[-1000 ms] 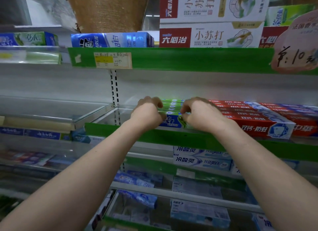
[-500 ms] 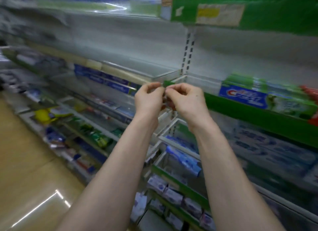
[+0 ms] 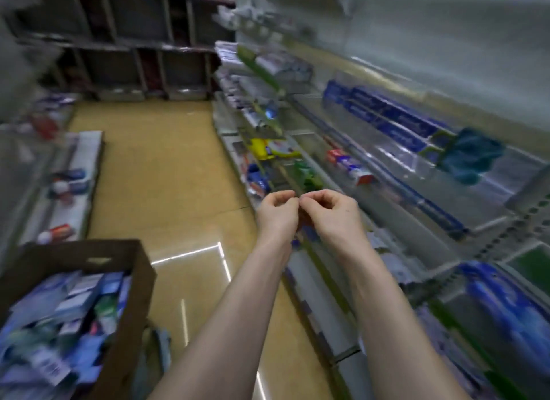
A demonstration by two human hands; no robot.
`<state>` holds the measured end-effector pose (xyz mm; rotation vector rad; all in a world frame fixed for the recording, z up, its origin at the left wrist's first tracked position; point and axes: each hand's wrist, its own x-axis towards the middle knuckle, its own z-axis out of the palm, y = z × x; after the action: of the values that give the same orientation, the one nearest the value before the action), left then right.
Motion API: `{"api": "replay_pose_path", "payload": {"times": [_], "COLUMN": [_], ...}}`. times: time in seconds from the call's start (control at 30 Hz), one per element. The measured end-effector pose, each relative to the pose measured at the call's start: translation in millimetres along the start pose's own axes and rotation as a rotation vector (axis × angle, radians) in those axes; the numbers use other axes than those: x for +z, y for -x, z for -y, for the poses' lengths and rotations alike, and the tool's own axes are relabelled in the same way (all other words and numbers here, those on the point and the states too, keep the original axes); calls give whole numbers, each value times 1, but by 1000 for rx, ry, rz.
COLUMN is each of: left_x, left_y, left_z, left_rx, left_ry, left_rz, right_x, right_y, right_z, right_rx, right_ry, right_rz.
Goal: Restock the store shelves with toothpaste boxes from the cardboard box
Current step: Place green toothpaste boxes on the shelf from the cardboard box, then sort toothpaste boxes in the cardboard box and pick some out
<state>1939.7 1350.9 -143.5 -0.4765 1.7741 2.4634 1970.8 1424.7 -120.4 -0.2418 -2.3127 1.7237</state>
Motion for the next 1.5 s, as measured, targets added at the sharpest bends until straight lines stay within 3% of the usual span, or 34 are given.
{"api": "replay_pose_path", "payload": {"times": [0.33, 0.67, 1.03, 1.5], "left_x": [-202, -364, -442, -498], "left_y": [-43, -57, -116, -150], "left_z": [-26, -27, -17, 57], "left_rx": [-89, -138, -247, -477], "left_ry": [2, 129, 214, 308], "left_rz": [-235, -631, -967, -1044], "right_x": [186, 344, 446, 545], "right_y": [25, 43, -11, -9], "right_z": [16, 8, -21, -126], "right_rx": [57, 119, 218, 411], "right_ry": [64, 80, 114, 304], "right_rz": [375, 709, 930, 1069]}}
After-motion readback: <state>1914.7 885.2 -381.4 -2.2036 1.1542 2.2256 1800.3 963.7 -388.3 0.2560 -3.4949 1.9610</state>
